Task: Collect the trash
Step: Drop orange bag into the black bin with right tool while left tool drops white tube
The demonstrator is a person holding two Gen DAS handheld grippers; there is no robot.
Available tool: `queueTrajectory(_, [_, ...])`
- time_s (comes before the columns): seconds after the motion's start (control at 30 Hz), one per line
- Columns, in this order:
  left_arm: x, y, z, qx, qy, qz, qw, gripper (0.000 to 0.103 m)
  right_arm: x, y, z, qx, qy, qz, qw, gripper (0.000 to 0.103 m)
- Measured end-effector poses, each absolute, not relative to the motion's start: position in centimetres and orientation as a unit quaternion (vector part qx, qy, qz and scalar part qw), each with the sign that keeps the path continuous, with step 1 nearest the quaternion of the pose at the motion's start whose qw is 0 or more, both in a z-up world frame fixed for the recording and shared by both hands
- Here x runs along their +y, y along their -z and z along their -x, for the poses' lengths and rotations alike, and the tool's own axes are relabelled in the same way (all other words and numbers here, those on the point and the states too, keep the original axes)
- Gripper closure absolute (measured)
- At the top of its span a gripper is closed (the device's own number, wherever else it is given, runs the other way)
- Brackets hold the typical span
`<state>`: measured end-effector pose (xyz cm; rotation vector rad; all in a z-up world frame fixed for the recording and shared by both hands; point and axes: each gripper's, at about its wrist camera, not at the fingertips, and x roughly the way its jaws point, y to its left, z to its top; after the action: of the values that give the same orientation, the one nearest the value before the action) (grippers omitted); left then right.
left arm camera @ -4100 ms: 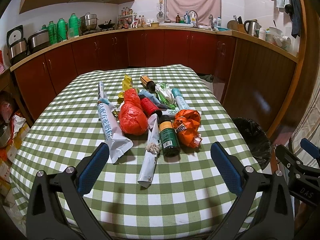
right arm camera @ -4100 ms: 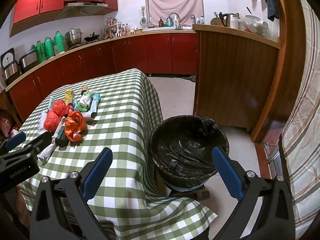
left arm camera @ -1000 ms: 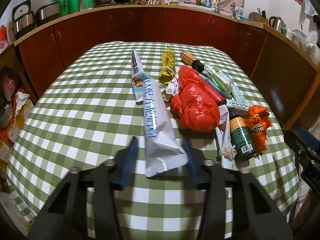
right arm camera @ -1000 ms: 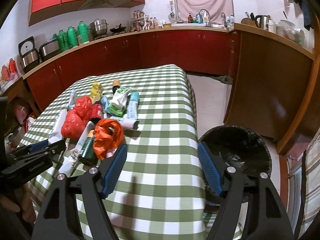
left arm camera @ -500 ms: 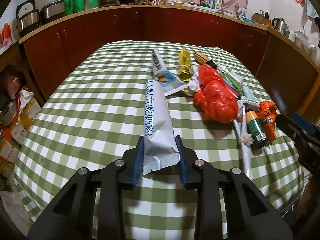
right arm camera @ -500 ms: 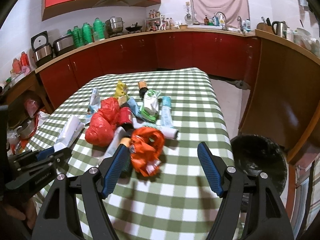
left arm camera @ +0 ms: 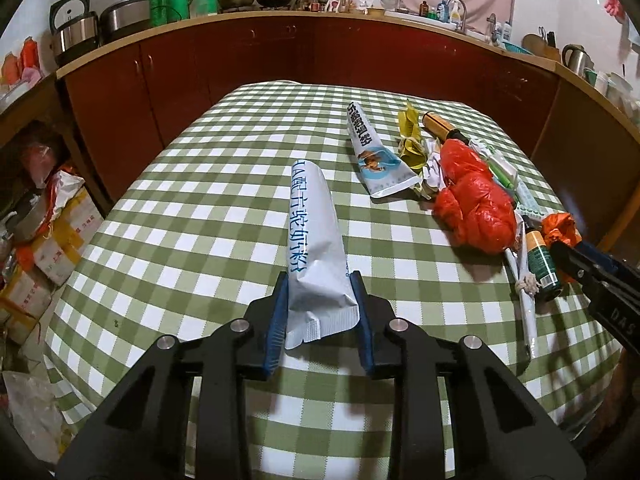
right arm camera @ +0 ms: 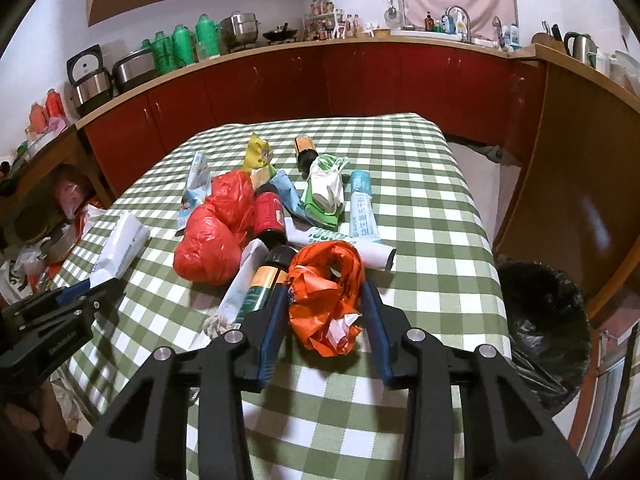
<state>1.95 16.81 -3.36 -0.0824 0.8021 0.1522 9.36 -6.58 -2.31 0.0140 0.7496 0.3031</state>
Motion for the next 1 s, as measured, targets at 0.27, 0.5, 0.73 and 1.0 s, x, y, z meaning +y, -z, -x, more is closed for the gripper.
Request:
queueTrajectory(0.27, [15.4, 2.5, -1.7, 0.377, -0.069, 0.031, 0.923, 0.074, -7.3, 1.3, -8.0, 0.338, -0.142, 0.009, 0.93, 0.066])
queueTrajectory(0.5, [11.0, 0.5, -1.4, 0.354, -0.023, 0.018, 0.935, 0.074, -11.3, 0.6, -7.1, 0.324, -0.102, -0.001, 0.941, 0.066])
queueTrajectory(0.73, [3.5, -0.1, -2.3, 0.341, 0.059, -0.004, 0.938, 0.074, -17.9, 0.5, -7.2, 0.32, -0.031, -0.008, 0.947, 0.066])
queueTrajectory(1.0, [-4.7, 0.1, -4.2, 0.335, 0.133, -0.034, 0.932, 0.074, -24.2, 1.2, -7.4, 0.317, 0.031, -0.018, 0.948, 0.066])
